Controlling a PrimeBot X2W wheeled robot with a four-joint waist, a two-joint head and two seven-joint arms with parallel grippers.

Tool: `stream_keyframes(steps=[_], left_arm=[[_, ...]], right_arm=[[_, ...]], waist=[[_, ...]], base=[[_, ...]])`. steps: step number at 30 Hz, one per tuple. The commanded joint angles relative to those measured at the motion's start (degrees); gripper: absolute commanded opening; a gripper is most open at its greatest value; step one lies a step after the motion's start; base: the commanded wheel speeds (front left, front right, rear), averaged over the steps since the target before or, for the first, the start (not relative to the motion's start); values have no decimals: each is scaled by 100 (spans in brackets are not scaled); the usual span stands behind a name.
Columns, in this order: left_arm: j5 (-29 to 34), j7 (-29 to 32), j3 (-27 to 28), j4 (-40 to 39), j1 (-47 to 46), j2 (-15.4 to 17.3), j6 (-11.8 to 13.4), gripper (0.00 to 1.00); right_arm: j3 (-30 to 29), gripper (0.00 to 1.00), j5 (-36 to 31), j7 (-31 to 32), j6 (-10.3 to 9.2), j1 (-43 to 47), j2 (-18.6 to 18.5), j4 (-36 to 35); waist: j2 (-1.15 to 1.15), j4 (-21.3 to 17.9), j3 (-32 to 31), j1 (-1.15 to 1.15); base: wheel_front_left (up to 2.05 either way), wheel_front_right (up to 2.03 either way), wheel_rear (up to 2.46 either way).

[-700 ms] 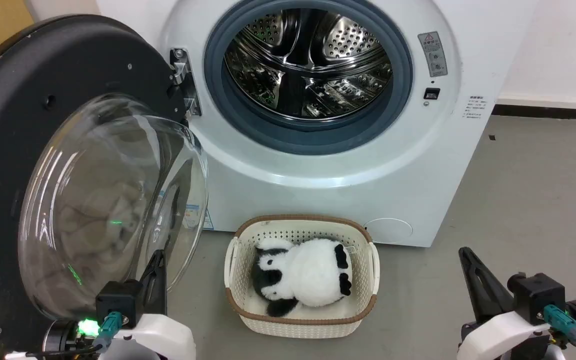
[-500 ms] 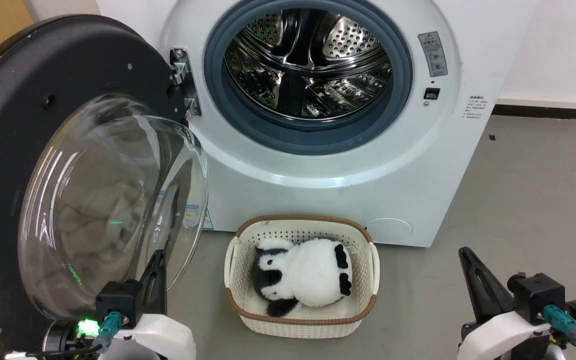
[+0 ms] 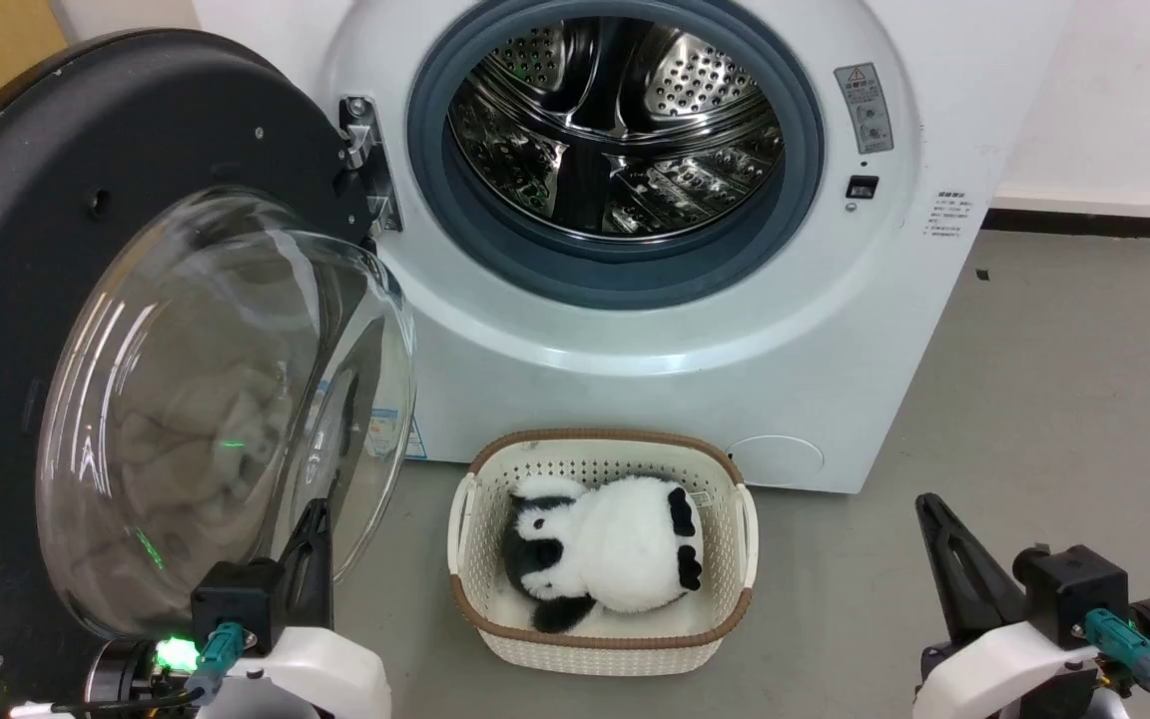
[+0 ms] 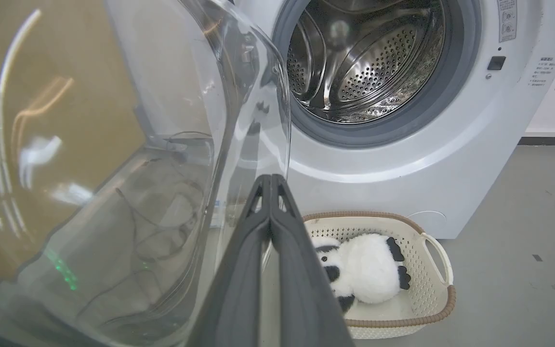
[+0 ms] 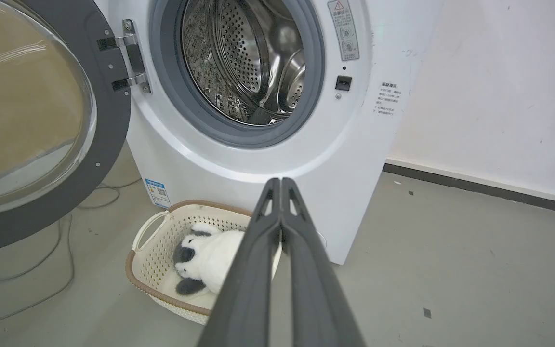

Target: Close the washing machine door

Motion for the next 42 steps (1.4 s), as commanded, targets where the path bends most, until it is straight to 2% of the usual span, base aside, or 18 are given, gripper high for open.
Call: stream_keyframes(steps=[1, 12, 13, 15, 16, 17, 24, 26, 34, 42], left_arm=[[17, 2, 3, -21, -85, 0, -25, 0], [17, 2, 3, -21, -85, 0, -25, 0], [0, -1, 0, 0, 0, 0, 0, 100], [-2, -2, -2, 3, 1, 0, 8, 100], [-2, -2, -4, 3, 1, 0, 10, 0], [-6, -11, -6, 3, -4, 0, 18, 100], [-42, -95, -67, -6, -50, 0, 127, 100], [-45, -119, -87, -4, -65, 0, 153, 0], [-43, -238, -160, -66, -210, 2, 244, 0], [-66, -334, -169, -344, -597, 40, 176, 0]], right_arm=[[-2, 0, -43, 3, 5, -68, 23, -19], [-2, 0, -43, 3, 5, -68, 23, -19], [-2, 100, 0, -1, 0, 0, 0, 0], [-2, 100, 7, -2, 0, 1, -1, 2], [-6, 0, 7, -2, 0, 1, -1, 3], [-14, 100, 17, -11, 0, -4, -1, 1], [-118, 100, 125, -95, 0, -33, 0, -18], [-147, 100, 157, -119, 0, -44, 1, -22], [-280, 100, 281, -238, 1, -110, 3, -75], [-386, 100, 356, -334, 1, -151, 4, -132]], waist=[[0, 0, 0, 0], [0, 0, 0, 0], [0, 0, 0, 0], [0, 0, 0, 0], [0, 0, 1, 0], [0, 0, 2, 0], [0, -2, 19, 0], [0, -2, 25, 0], [0, 49, 59, 0], [0, 261, 115, 0]], base=[[0, 0, 0], [0, 0, 0], [0, 0, 0], [0, 0, 0], [0, 0, 0], [0, 0, 0], [0, 0, 0], [0, 0, 0], [0, 0, 0], [0, 0, 0]])
